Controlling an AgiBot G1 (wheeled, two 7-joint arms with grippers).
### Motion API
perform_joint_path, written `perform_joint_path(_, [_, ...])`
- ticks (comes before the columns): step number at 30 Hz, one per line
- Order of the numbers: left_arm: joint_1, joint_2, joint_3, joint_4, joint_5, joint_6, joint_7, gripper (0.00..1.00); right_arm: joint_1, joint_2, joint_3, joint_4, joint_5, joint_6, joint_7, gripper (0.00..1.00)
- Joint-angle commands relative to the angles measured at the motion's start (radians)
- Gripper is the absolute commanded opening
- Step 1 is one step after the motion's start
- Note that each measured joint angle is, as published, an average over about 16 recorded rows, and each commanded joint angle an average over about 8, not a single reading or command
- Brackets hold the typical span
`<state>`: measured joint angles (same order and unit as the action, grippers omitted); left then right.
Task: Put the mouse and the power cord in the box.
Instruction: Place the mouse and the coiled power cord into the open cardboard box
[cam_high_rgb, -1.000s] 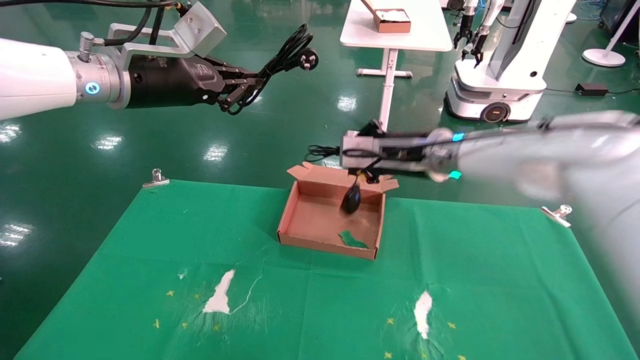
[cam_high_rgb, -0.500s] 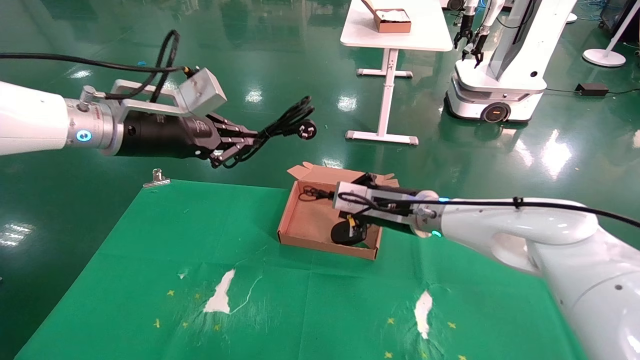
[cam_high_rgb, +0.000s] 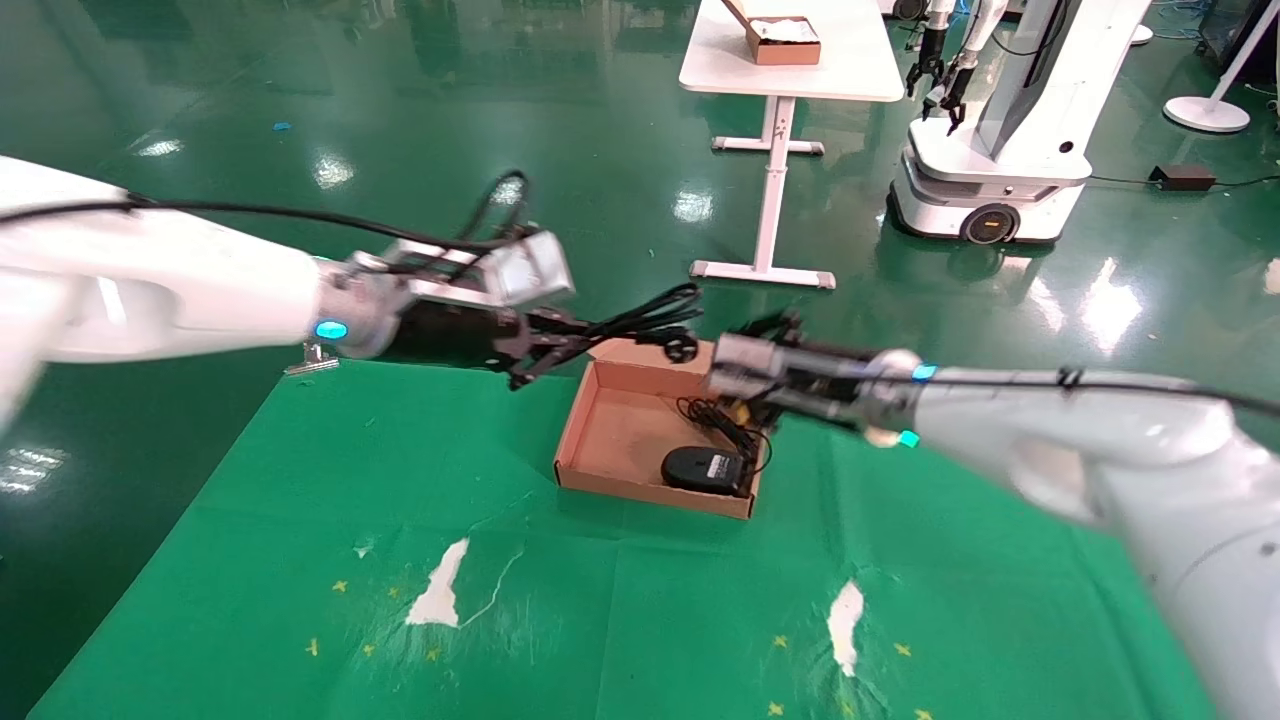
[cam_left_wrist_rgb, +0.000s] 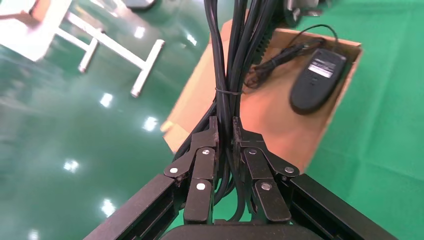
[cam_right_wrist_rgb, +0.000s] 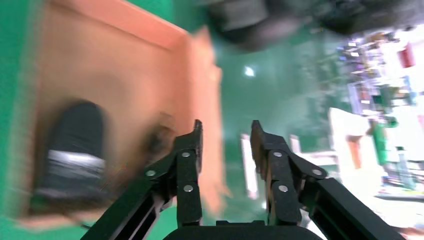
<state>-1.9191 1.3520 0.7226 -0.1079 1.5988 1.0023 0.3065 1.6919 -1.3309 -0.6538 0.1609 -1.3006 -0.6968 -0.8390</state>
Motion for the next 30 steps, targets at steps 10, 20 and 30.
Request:
perform_joint_path(10, [0.144, 0.02, 0.156, -0.278, 0.024, -0.064, -0.057, 0.0, 0.172, 0.153, 0.015, 0.019, 0.03, -0.253, -0.115, 1.0])
perform_joint_path(20, [0.136, 0.023, 0.308, -0.39, -0.013, -0.204, -0.278, 0.72, 0.256, 0.325, 0.019, 0.092, 0.048, -0.535, -0.083, 1.0])
perform_joint_path(30, [0.12, 0.021, 0.449, -0.455, -0.048, -0.272, -0.4, 1.0, 0.219, 0.432, 0.013, 0.292, 0.047, -0.593, 0.057, 1.0])
